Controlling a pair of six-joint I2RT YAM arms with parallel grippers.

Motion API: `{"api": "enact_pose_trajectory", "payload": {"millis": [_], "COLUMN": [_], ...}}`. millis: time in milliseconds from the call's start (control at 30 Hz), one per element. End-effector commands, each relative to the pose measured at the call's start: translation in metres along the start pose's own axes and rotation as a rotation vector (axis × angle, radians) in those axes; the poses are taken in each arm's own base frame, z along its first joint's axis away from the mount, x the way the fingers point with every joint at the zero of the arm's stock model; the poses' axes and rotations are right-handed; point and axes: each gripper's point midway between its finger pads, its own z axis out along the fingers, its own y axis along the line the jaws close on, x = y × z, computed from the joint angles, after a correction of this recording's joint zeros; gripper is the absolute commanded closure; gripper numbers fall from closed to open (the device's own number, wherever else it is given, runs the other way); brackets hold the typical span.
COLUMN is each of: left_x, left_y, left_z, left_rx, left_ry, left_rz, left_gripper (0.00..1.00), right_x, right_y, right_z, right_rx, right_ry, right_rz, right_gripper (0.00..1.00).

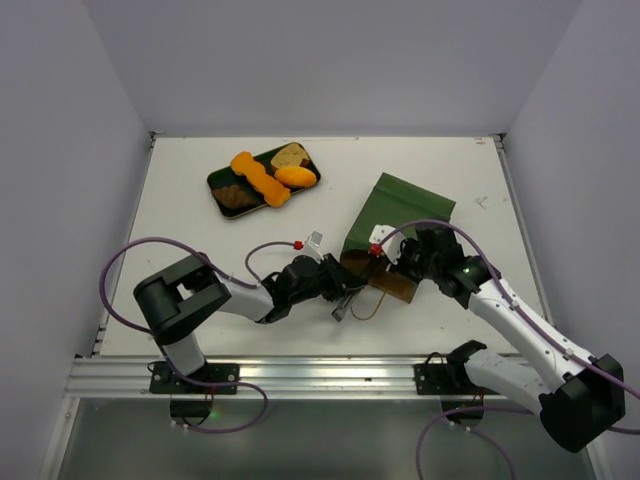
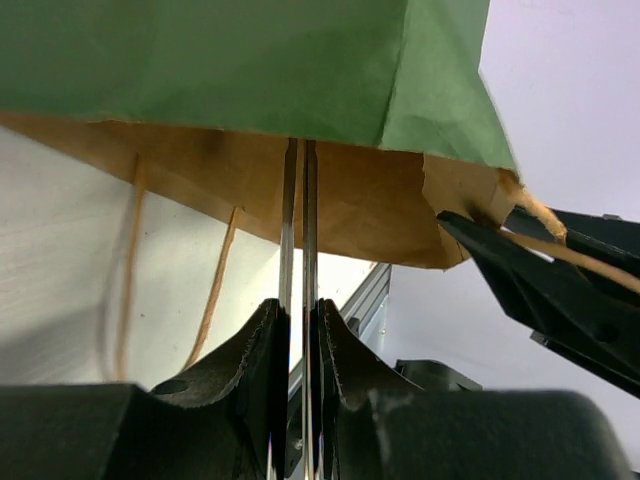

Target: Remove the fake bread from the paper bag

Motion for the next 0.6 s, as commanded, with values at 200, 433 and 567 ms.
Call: {"api": "enact_pose_trajectory", "payload": {"millis": [200, 433, 567], "left_x": [0.001, -0.001, 0.001], "left_y": [-0.024, -0.025, -0.025], "left_z": [0.015, 0.019, 0.021], "left_rx": [0.095, 0.103, 0.127], "left_ry": [-0.026, -0.038, -0.030], "left_rz": [-0.058, -0.082, -0.110], "left_gripper": [0.95, 0.92, 0.88], "right_x": [-0.032, -0.038, -0.037], "right_y": [-0.017, -0.015, -0.016], "right_z": [-0.006, -0.007, -0.007], "right_rx": [0.059, 0.043, 0.038], "right_ry": [-0.094, -0.118, -0.123], "right_rz": [0.088, 0.129, 0.150], "right_gripper": [0.95, 1.00, 1.00]}}
